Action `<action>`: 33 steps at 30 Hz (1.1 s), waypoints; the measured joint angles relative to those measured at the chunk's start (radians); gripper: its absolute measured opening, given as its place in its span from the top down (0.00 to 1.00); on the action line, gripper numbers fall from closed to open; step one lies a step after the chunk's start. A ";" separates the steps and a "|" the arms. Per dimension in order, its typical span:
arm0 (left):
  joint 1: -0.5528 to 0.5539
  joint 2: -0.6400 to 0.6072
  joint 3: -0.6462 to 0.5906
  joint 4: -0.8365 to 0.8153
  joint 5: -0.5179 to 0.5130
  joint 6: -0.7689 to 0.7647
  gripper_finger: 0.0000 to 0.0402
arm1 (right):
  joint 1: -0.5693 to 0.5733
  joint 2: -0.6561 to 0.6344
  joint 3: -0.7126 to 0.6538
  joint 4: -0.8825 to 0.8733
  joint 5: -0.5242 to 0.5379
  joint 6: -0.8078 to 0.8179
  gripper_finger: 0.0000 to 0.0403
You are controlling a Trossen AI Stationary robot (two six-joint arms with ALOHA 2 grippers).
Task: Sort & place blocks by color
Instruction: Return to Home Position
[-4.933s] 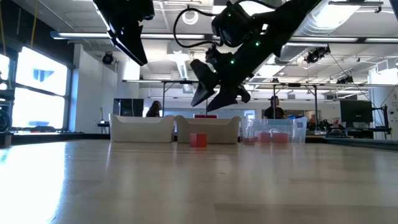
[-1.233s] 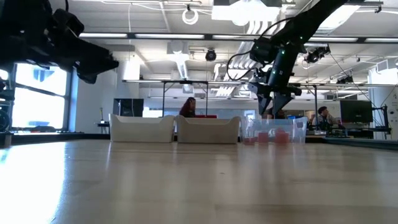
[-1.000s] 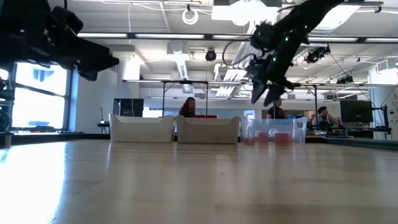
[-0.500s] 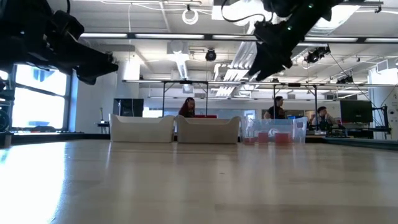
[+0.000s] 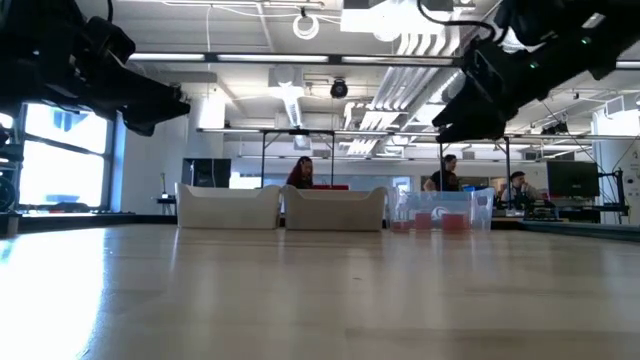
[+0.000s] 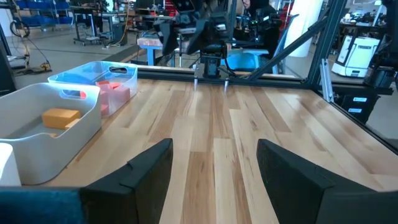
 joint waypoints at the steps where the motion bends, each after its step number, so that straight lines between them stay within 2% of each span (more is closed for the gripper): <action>1: 0.000 0.000 0.000 0.000 0.000 0.000 0.45 | 0.004 -0.020 -0.027 0.022 0.000 0.000 0.34; 5: 0.000 0.000 0.000 0.000 0.000 0.000 0.45 | 0.016 -0.084 -0.134 0.118 0.000 0.002 0.34; 13: 0.000 0.000 0.000 0.000 0.000 0.000 0.45 | 0.015 -0.132 -0.381 0.504 0.050 -0.006 0.34; 16: 0.000 0.000 0.000 0.000 0.000 0.000 0.45 | 0.015 -0.145 -0.429 0.584 0.051 -0.017 0.34; 21: 0.000 0.000 0.000 0.000 0.000 0.000 0.45 | 0.010 -0.176 -0.432 0.531 0.055 -0.081 0.34; 25: 0.000 0.000 0.000 0.000 0.000 0.000 0.45 | -0.023 -0.225 -0.431 0.513 0.110 -0.122 0.34; 33: 0.000 0.000 0.000 0.000 0.000 0.000 0.45 | -0.110 -0.422 -0.431 0.309 0.093 -0.113 0.34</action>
